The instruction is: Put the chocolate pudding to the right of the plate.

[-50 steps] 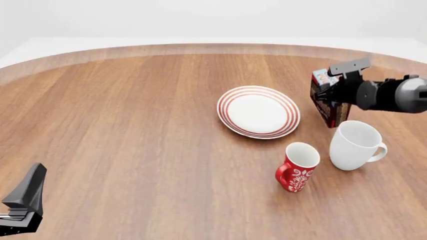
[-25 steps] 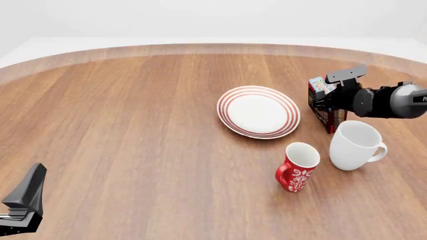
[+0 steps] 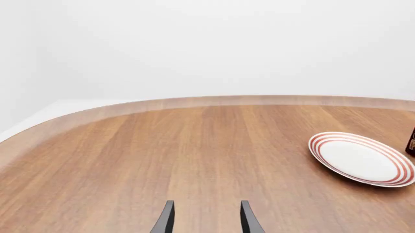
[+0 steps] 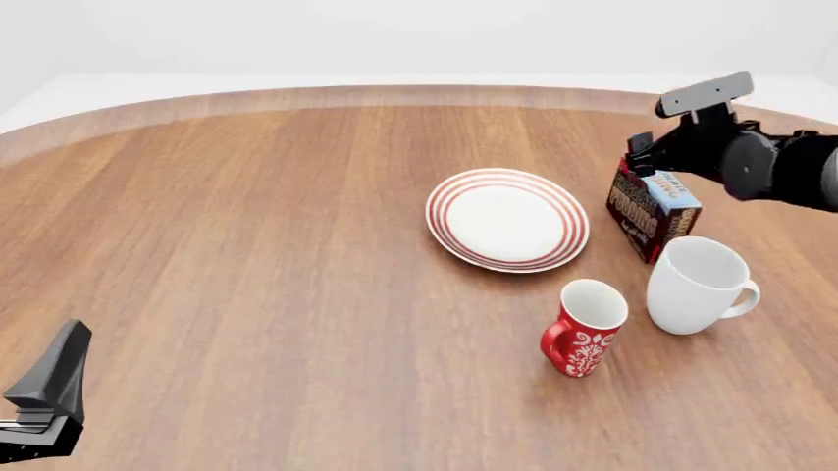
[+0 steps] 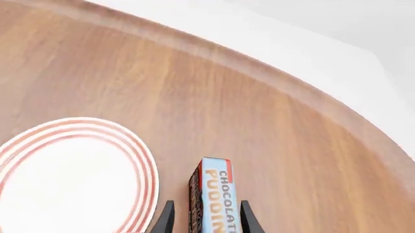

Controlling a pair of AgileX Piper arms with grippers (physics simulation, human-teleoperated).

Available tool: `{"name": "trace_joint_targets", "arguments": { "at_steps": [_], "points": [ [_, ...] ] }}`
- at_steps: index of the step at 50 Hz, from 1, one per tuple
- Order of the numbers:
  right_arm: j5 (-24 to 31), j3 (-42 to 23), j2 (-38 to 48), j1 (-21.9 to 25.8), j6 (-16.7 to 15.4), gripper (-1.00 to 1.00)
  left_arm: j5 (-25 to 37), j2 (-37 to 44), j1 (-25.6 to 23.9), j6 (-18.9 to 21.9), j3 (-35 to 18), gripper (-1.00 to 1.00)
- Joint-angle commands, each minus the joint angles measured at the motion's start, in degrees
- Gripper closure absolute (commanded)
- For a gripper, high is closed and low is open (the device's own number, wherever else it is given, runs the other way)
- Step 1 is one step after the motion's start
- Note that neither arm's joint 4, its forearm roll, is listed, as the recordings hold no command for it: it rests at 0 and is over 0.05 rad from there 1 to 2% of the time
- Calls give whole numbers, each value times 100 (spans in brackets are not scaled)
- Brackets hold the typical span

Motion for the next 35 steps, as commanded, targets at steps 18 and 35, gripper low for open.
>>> {"name": "trace_joint_targets", "arguments": {
  "at_steps": [18,35],
  "points": [
    [3835,-4412,-5641,1096,58,-100,0,0,0,0,0,-100],
    [3040,-4042,-7382,717,164,-100,0,0,0,0,0,-100]
  ]
}}
